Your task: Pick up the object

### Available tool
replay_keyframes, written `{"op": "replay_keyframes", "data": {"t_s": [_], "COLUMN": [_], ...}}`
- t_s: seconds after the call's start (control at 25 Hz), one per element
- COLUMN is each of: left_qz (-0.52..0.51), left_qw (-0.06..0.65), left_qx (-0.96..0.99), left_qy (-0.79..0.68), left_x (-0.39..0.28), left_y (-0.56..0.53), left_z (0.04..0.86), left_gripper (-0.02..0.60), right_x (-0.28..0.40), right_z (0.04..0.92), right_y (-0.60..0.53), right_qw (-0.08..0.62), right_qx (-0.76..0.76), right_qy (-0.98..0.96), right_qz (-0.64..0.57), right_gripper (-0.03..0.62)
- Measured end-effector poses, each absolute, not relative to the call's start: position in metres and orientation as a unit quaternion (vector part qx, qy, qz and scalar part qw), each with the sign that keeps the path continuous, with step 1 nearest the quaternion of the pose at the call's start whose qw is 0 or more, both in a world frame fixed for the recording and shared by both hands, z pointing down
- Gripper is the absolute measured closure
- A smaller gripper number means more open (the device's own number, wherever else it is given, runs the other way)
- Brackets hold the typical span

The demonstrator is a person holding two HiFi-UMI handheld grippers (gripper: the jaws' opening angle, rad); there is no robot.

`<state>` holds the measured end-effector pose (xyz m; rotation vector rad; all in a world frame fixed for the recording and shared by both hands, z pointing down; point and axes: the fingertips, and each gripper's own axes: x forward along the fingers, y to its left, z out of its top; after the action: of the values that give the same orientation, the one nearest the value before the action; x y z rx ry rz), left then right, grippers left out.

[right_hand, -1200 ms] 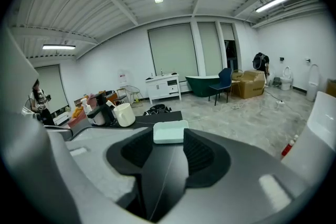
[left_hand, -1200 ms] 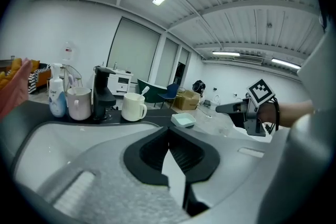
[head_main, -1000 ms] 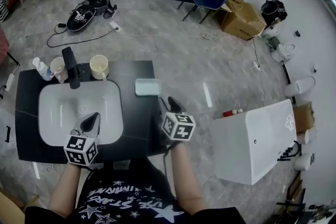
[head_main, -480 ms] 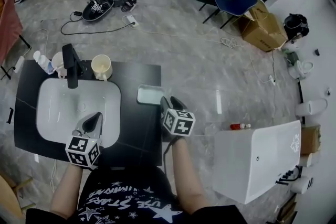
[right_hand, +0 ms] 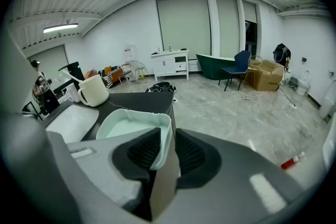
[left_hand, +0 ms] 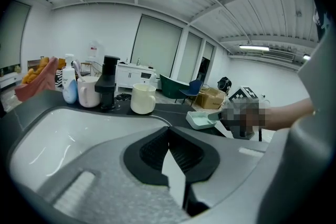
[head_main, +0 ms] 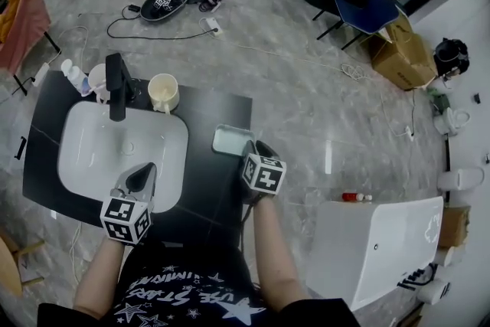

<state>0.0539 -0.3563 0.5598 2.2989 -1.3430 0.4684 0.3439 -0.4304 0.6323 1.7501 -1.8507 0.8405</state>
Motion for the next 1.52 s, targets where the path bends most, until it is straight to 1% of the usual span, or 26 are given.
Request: {"op": "replay_keyframes", "data": {"t_s": [0.08,0.2,0.36,0.6,0.8,1.04,1.28,1.52], "left_qz": [0.168,0.163,0.161,0.151,0.138,0.125,0.114,0.121], "left_qw": [0.220,0.227,0.224,0.218,0.212,0.201,0.188,0.178], "left_qx": [0.828,0.825,0.826,0.831,0.840,0.857,0.877,0.897], "left_qy": [-0.488,-0.491,-0.491,-0.489,-0.480,-0.457,-0.426,-0.387], "left_x": [0.049,0.041,0.033,0.022,0.012,-0.002,-0.024,-0.044], "left_y": [-0.356,-0.354,-0.352,-0.350,-0.348,-0.337,-0.319,-0.293], "left_z": [0.559,0.557,0.556,0.549,0.536,0.526,0.515,0.516], "left_gripper": [0.572,0.572,0.572,0.572,0.572,0.572,0.572,0.572], "right_x": [0.344,0.343,0.344,0.344,0.343,0.333,0.307,0.274], "right_z": [0.634,0.631,0.631,0.616,0.586,0.551,0.525,0.522], "right_y": [-0.432,-0.432,-0.431,-0.424,-0.412,-0.384,-0.338,-0.278], "right_qw": [0.236,0.236,0.238,0.233,0.219,0.187,0.146,0.119], "right_qx": [0.641,0.649,0.657,0.672,0.689,0.713,0.736,0.753], "right_qy": [-0.663,-0.656,-0.646,-0.637,-0.630,-0.618,-0.604,-0.585], "right_qz": [0.305,0.305,0.308,0.297,0.284,0.273,0.269,0.277], "right_gripper": [0.531,0.559,0.577,0.580,0.580,0.580,0.580,0.580]}}
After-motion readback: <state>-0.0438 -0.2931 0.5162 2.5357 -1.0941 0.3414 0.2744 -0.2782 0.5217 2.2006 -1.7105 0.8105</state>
